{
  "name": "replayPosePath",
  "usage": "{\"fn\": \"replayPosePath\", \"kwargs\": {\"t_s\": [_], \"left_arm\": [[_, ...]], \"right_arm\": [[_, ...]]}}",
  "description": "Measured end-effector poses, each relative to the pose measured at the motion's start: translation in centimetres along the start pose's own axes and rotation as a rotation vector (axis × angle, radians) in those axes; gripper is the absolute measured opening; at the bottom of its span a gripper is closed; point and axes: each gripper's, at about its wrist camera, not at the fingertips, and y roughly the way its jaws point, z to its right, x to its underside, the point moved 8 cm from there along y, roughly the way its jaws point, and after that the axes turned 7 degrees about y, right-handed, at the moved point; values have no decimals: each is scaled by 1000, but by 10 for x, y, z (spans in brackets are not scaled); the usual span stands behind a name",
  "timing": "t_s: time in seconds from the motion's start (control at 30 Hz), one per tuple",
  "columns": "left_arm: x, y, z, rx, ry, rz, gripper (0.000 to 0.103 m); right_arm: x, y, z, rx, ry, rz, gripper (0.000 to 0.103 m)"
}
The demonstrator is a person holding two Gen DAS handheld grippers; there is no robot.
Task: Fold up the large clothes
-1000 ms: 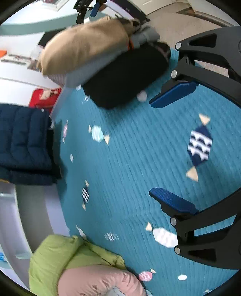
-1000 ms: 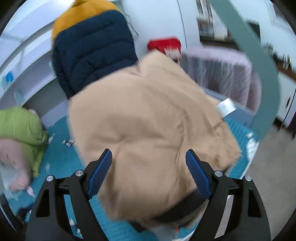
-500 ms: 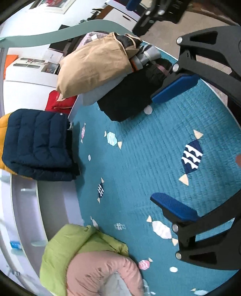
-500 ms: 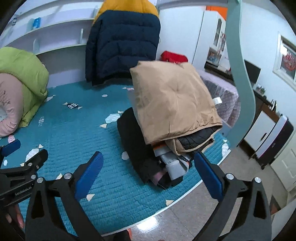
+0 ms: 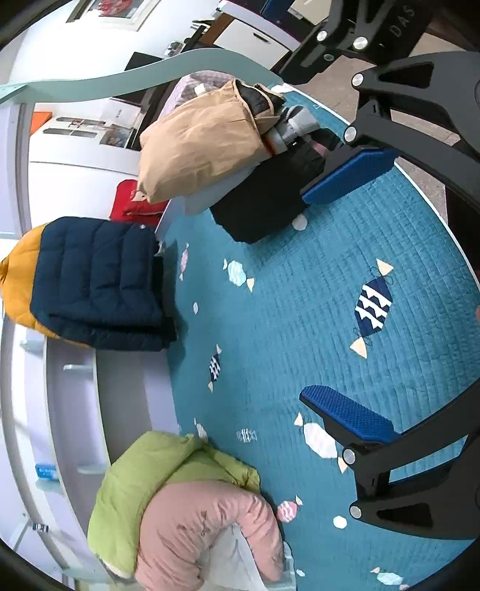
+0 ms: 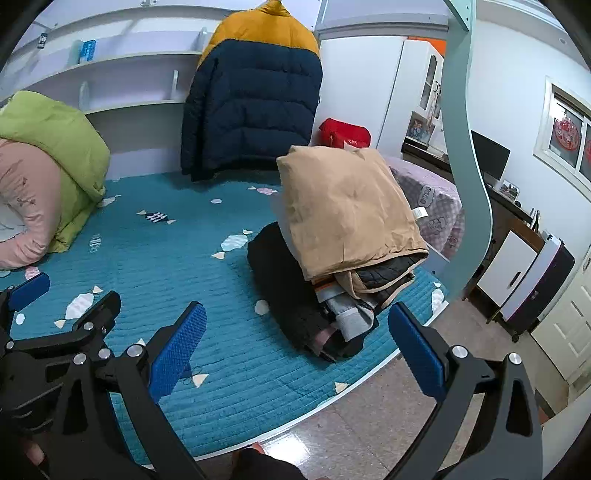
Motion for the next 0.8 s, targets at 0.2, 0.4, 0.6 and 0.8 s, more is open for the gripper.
{"fn": "replayPosePath", "kwargs": {"t_s": [0.2,0.4,0.6,0.8], "left_arm": [[13,-20,-20,-29,-7,9,98],[31,-46,-53,-81,-37,26,98],[44,-82,-83,-148,-60,35,98],[56,-127,-97,-236,-55,51,98]], "right_arm": [[9,-19,-21,-20,-32,13,95],[19,-39,-51,-50,-58,25,95],[26,-67,-72,-93,-66,40,95],[29,-107,-83,-158,-82,75,95]]}}
